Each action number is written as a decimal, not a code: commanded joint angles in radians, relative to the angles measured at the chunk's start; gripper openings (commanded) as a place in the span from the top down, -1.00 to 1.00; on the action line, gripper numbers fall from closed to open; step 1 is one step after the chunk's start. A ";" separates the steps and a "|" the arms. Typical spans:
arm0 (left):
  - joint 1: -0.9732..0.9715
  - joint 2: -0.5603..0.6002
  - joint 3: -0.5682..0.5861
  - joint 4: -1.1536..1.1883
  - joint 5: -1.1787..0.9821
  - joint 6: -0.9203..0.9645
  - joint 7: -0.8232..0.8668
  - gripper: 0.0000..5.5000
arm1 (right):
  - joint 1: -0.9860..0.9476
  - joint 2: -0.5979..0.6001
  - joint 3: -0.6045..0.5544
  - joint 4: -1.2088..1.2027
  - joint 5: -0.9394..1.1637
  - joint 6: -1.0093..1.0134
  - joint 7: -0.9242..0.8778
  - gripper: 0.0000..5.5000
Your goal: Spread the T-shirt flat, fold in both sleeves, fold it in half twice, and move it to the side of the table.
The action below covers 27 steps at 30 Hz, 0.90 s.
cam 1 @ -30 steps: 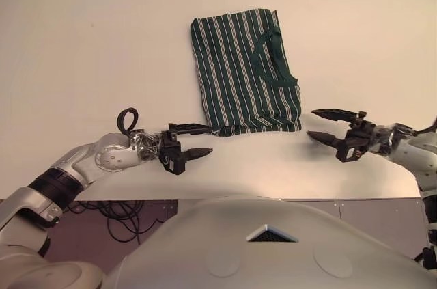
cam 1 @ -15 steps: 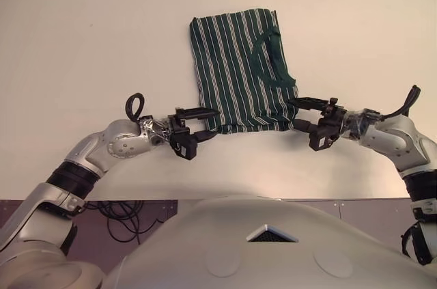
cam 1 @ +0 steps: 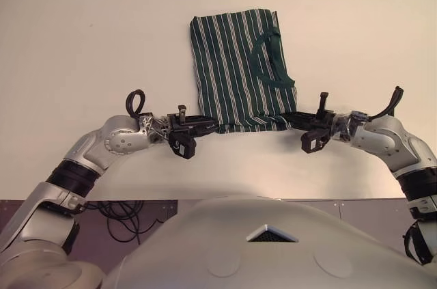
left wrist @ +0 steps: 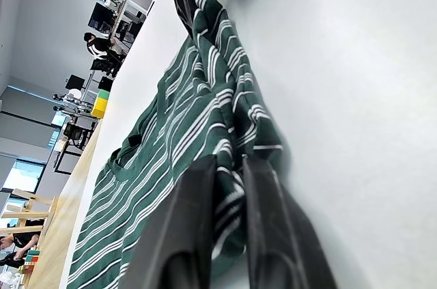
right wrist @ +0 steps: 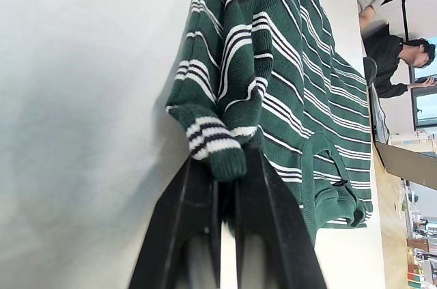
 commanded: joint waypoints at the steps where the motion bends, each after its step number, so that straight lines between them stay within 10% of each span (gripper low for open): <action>1: 0.032 0.003 -0.025 0.002 -0.070 0.073 -0.113 0.96 | 0.052 -0.045 0.044 -0.011 0.121 0.059 0.115 0.99; 11: 0.220 0.384 0.128 -0.578 -1.201 0.891 -0.748 0.98 | 0.343 -0.319 -0.058 -0.570 1.200 0.599 0.595 1.00; 27: 0.084 0.033 0.320 -0.223 -0.940 0.938 -0.617 0.98 | 0.103 -0.010 -0.185 -0.422 0.939 0.785 0.413 1.00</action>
